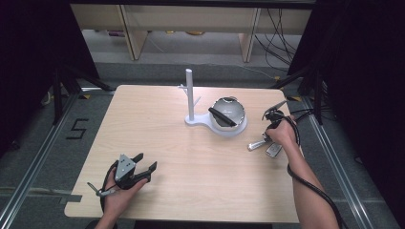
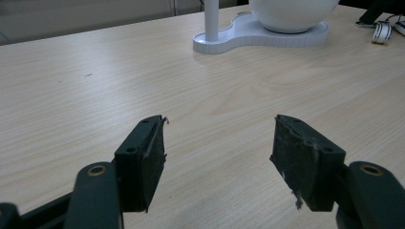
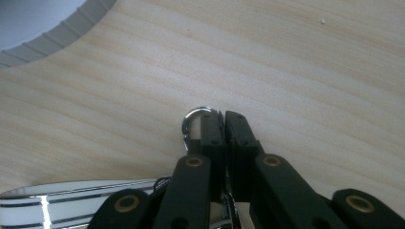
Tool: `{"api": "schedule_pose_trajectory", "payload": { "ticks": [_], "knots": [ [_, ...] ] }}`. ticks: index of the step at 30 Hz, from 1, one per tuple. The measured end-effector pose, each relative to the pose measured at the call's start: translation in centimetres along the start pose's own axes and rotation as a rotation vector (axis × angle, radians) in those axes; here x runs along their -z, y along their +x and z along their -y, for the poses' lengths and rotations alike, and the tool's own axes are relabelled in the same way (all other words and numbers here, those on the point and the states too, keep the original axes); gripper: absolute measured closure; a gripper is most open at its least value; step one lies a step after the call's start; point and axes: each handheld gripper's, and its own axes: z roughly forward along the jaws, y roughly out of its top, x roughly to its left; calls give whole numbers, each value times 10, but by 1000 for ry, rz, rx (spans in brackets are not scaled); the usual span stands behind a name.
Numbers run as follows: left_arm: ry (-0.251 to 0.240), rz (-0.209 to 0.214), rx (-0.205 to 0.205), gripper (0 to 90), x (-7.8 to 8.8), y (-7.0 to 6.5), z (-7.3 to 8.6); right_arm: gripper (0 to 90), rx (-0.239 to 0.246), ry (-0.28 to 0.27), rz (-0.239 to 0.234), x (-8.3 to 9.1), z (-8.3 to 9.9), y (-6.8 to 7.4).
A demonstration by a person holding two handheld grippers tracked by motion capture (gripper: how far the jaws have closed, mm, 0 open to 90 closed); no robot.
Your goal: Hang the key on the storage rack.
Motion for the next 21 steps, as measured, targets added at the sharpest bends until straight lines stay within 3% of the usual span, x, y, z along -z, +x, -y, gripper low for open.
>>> {"api": "schedule_pose_trajectory", "payload": {
  "ticks": [2, 3, 7, 10, 11, 12, 17, 19, 20, 21],
  "knots": [
    [-5, 3, 2, 348, 0, 0, 0, 883, 34, -24, -2, -2, 1, -2],
    [-8, 5, 3, 348, -1, 0, 0, 883, 6, -21, 2, 0, 3, -1],
    [-5, 2, 2, 348, -1, 0, 0, 883, 7, -96, 8, 0, 10, -3],
    [-2, -2, -4, 349, -1, -1, 0, 883, 14, -153, -16, 9, 16, -5],
    [2, -3, -3, 349, -1, -1, 0, 883, -14, -164, -16, 14, 17, -3],
    [4, -3, -3, 349, -1, -2, 0, 883, 26, -214, -12, 16, 18, -6],
    [-5, 16, -1, 359, 0, -2, 0, 882, 20, -337, -19, 40, 26, -4],
    [-22, 43, 11, 377, -2, -3, -1, 883, 21, -395, -37, 49, 29, -3],
    [-25, 60, 7, 386, -2, -3, -2, 883, 30, -425, -19, 54, 30, -2],
    [-38, 78, 11, 393, -3, -4, -4, 882, 28, -467, -41, 59, 30, -1]
  ]
}}
